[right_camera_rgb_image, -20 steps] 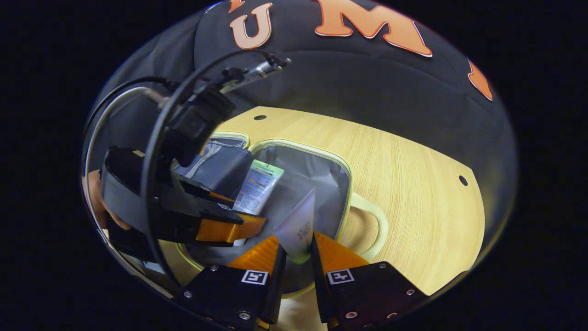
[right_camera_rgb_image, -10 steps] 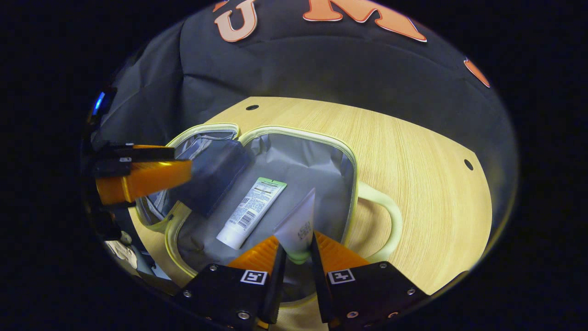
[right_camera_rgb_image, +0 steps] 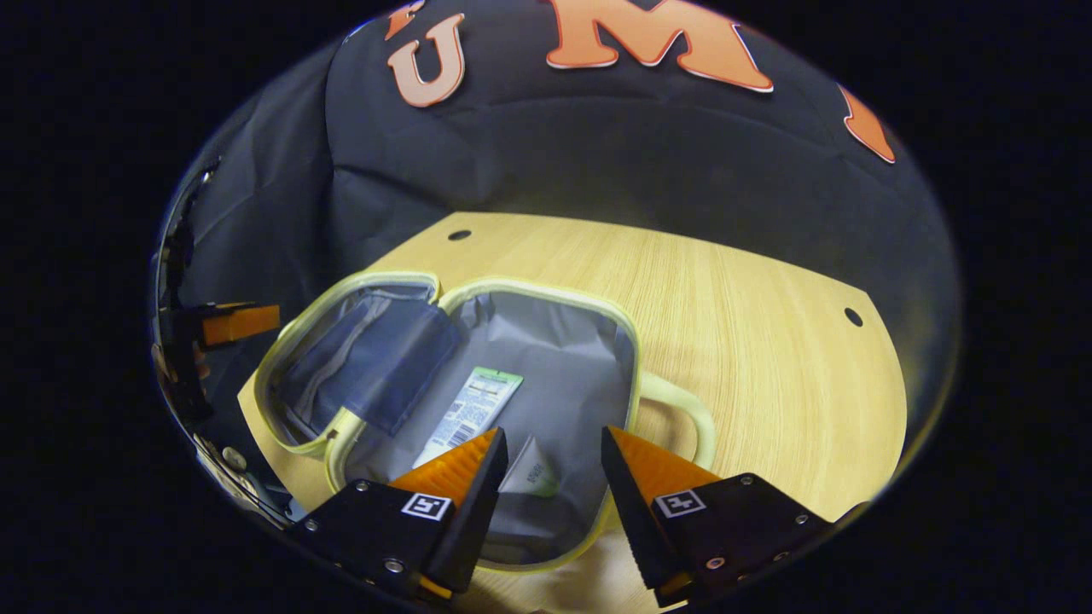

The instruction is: First open the suitcase, pack the skin care products into it, and then close the suitcase.

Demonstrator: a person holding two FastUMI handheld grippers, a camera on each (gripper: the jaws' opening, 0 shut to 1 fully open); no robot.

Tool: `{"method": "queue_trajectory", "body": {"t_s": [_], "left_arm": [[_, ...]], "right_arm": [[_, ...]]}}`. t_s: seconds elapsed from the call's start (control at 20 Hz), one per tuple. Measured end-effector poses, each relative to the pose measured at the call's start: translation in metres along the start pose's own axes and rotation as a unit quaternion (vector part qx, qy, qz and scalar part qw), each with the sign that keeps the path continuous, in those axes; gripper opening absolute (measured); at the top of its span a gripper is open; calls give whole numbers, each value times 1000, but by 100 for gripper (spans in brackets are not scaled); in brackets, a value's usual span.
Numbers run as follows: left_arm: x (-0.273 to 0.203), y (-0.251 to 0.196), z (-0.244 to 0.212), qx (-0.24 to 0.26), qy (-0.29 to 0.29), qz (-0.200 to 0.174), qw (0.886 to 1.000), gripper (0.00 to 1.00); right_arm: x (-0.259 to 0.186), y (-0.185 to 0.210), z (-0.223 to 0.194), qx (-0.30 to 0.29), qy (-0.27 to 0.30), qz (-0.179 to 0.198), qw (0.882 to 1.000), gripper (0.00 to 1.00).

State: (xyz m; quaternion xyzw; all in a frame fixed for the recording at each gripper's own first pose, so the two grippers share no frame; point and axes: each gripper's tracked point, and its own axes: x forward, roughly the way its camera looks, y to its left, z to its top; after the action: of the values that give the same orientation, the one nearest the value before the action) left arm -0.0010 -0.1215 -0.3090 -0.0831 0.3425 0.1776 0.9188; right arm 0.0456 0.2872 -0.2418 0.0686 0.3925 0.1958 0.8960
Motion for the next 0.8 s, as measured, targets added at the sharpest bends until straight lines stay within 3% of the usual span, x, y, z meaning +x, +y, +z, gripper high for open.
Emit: {"method": "queue_trajectory", "body": {"t_s": [0.2,0.35,0.5,0.6,0.75,0.8], "left_arm": [[8,28,0,-21,-1,14,1000,92],[16,50,-5,-55,5,22,998,92],[28,71,-19,-95,31,28,995,92],[43,82,-34,-130,62,12,989,92],[67,78,-56,-135,114,-21,984,96],[78,79,-60,-135,128,-29,982,92]], "right_arm": [[-30,-29,40,5,-69,-46,997,82],[-64,-63,65,-19,-121,-101,987,84],[-109,-97,88,-40,-174,-166,970,85],[-148,-125,97,-39,-197,-214,956,86],[-201,-170,99,-48,-210,-287,933,88],[-220,-188,96,-59,-209,-318,923,88]]}}
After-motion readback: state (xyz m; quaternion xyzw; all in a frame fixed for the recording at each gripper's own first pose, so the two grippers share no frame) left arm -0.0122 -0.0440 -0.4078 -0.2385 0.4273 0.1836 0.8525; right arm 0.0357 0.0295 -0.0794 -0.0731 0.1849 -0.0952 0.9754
